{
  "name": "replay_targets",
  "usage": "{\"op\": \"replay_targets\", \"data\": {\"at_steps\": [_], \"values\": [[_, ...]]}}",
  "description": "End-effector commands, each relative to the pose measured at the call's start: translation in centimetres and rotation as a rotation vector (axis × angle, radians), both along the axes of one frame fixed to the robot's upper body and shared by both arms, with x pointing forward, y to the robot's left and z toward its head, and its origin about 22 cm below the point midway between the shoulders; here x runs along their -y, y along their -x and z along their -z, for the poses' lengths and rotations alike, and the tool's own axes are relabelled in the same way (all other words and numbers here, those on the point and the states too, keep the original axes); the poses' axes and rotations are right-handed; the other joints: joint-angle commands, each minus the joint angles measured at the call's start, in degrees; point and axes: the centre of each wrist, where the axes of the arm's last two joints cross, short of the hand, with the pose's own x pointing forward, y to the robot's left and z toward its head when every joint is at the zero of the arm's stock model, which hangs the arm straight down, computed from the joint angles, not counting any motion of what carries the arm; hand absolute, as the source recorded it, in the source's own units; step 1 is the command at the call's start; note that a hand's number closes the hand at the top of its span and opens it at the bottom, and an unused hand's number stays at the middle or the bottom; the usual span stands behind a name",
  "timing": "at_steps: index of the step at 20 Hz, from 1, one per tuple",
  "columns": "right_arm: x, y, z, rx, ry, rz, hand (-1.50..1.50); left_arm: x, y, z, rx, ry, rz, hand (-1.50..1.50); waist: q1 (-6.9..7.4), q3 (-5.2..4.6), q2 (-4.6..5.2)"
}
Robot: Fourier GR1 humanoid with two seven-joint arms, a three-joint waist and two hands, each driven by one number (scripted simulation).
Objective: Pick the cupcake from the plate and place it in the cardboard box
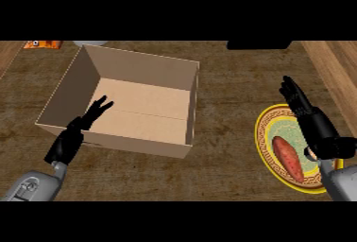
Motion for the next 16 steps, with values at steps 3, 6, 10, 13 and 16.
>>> {"op": "replay_targets", "data": {"at_steps": [3, 6, 10, 13, 16], "values": [[6.1, -1.1, -4.4, 0.154, -0.102, 0.061, -1.5, -0.9, 1.5, -0.3, 0.115, 0.012, -0.116, 0.0, 2.31, 1.85, 0.59], [8.6, -1.9, -7.0, 0.299, -0.237, 0.09, -1.5, -2.9, 0.8, -1.4, 0.219, -0.002, -0.272, 0.0, 2.84, 1.95, 0.66], [12.5, 0.6, -1.0, 0.11, -0.009, 0.595, -1.5, -1.0, 2.2, -0.4, 0.176, 0.05, -0.258, 0.0, 2.89, 1.93, 1.13], [13.0, 1.6, 0.6, 0.192, -0.115, 0.567, -1.5, -1.0, 3.1, 0.6, 0.16, 0.061, -0.251, 0.0, 2.21, 1.94, 1.27], [15.1, 3.5, 0.0, 0.184, 0.044, 0.477, -1.5, 0.3, 3.9, -0.2, 0.167, 0.059, -0.256, 0.0, 2.28, 1.88, 0.78]]}}
